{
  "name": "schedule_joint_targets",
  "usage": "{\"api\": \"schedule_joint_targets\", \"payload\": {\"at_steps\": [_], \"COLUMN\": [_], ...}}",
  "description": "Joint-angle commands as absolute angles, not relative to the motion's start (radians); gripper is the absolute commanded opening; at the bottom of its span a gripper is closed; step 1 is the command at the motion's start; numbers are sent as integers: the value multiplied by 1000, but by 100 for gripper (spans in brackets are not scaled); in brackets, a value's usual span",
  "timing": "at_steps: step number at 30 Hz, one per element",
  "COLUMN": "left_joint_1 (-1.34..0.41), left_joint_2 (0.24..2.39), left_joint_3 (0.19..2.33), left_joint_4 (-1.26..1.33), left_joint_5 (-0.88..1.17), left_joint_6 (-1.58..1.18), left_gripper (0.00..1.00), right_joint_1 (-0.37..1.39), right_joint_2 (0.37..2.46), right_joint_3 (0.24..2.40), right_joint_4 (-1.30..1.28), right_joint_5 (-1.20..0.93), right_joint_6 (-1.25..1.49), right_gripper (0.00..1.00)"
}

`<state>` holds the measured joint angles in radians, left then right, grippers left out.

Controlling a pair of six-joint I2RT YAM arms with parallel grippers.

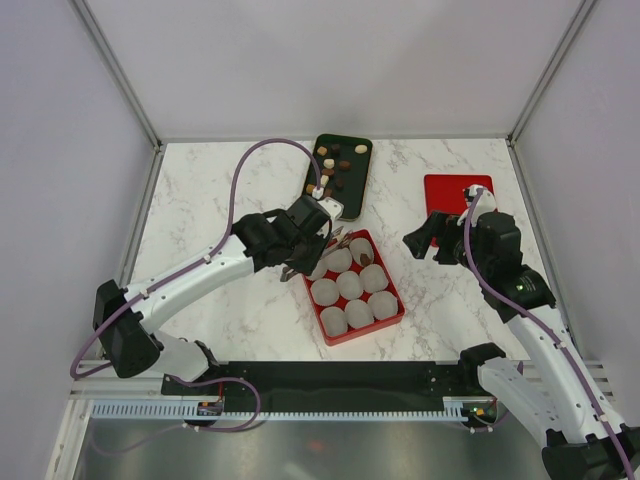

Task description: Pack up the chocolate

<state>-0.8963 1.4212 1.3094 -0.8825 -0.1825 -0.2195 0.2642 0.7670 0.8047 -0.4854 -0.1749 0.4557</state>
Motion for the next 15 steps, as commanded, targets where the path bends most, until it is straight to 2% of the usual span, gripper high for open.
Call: {"api": "schedule_joint_targets", "payload": {"at_steps": [1, 15], "left_joint_1": [-900, -905], "left_joint_2": [1387, 1350], "left_joint_3": [1312, 1298], "left_joint_4": [-845, -845], "left_joint_5": [-207, -207], "left_joint_6": [-230, -230], "left_gripper": [40, 40], "right_joint_1": [262, 262], "right_joint_2": [762, 753], "right_joint_3": [815, 807], "right_joint_4": [-472, -476], "right_joint_5": [-164, -167], "right_joint_6": [449, 462], "right_gripper": [98, 98]}}
